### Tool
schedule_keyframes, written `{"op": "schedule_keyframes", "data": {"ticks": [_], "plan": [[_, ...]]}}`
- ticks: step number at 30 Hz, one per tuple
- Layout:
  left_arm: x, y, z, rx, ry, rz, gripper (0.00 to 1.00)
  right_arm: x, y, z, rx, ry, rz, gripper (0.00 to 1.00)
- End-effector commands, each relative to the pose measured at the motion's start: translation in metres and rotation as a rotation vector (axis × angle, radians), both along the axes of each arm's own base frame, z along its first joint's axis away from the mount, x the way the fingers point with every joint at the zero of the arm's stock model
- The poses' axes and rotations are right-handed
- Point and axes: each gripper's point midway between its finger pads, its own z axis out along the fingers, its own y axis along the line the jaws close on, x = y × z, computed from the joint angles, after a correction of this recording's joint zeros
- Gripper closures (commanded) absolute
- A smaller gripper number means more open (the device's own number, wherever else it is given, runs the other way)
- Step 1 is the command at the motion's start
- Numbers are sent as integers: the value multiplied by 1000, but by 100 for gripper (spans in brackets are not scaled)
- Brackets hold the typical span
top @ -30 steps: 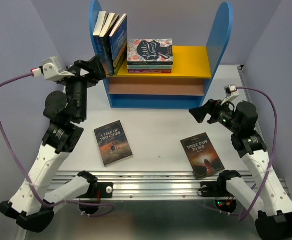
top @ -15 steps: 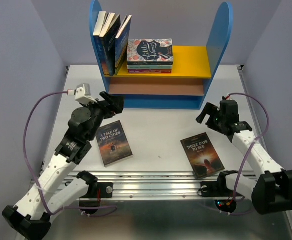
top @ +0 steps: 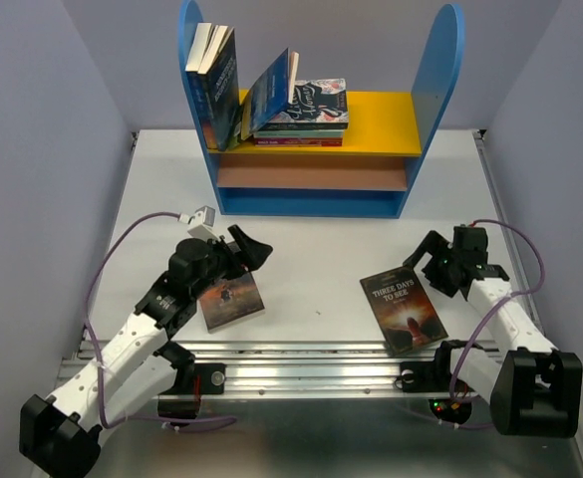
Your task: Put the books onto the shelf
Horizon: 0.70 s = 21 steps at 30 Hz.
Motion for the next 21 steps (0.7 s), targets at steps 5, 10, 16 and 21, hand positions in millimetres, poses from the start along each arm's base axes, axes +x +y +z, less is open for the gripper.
{"op": "schedule_keyframes", "data": {"ticks": [5, 10, 16, 21], "plan": [[-5, -26, -4, -88, -4, -99, 1, -23, 50, 4, 245, -2, 158, 0], [-7, -47, -19, -100, 34, -161, 1, -35, 73, 1, 341, 14, 258, 0], [-12, -72, -35, -77, 90, -216, 1, -20, 54, 11, 211, -28, 228, 0], [-17, -90, -45, -52, 108, -251, 1, -9, 0, 0, -9, 7, -37, 0]]}}
